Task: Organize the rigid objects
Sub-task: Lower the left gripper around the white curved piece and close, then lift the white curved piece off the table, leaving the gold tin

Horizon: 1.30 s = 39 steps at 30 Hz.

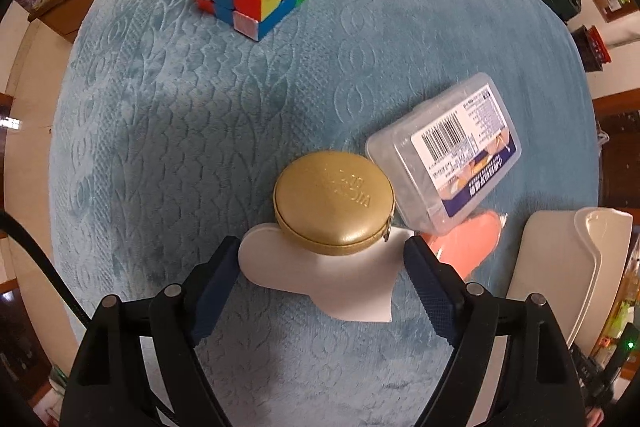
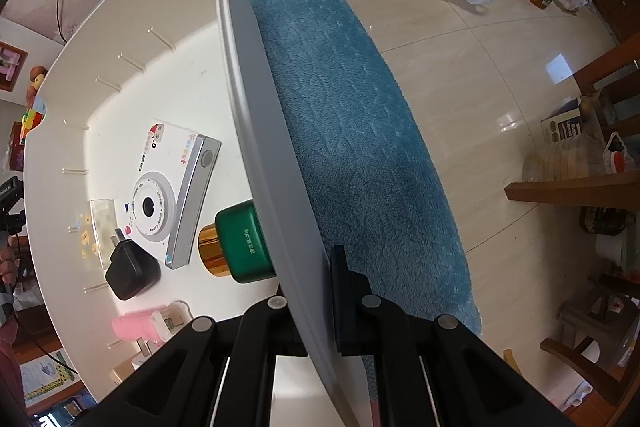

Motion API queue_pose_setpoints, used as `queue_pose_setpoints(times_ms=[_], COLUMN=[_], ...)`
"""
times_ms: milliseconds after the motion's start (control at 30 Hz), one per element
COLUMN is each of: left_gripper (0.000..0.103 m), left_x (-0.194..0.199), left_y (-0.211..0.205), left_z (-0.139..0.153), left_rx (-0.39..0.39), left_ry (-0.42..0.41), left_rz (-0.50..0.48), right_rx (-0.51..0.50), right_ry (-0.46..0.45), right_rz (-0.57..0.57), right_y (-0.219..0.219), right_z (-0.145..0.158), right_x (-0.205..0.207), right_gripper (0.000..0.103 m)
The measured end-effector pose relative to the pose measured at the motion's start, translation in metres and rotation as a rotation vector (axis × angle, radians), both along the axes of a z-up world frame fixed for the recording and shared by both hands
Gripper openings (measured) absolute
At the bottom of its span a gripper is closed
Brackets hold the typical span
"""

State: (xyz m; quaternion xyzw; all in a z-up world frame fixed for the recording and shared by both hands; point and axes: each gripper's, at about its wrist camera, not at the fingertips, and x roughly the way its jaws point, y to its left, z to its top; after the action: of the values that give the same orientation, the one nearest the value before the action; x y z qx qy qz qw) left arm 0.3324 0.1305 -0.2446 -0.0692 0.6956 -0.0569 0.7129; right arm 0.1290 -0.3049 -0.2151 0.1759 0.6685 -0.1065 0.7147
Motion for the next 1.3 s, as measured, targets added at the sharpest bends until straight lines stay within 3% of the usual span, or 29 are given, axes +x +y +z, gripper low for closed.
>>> queue_pose_setpoints(times_ms=[133,433,800,1100,1300], left_gripper=[0.087,0.092,0.088,0.087,0.087], left_x=[-0.005,-0.002,0.005,-0.044,-0.088], left_y=[-0.003,-0.024,-0.054,-0.066,-0.077], left_z=[-0.006,-0.020,-0.021,-0.019,-0.024], left_rx=[0.002,0.093,0.157,0.155,0.151], left_ry=[0.036,0.036,0.020,0.027,0.087], left_rz=[-0.030,-0.082,-0.005,-0.016,-0.010], right_rx=[0.000,-0.010,-0.001,0.004,0.013], right_ry=[0.000,0.009,0.003,0.004,0.001], right_rz=[0.001,0.010,0.006,0.009,0.005], right_y=[0.000,0.002,0.002,0.001,-0.001], right_z=[0.000,-0.001,-0.001,-0.001,-0.002], right_x=[0.000,0.003,0.002,0.002,0.003], right_gripper=[0.006,0.007,0.006,0.007,0.007])
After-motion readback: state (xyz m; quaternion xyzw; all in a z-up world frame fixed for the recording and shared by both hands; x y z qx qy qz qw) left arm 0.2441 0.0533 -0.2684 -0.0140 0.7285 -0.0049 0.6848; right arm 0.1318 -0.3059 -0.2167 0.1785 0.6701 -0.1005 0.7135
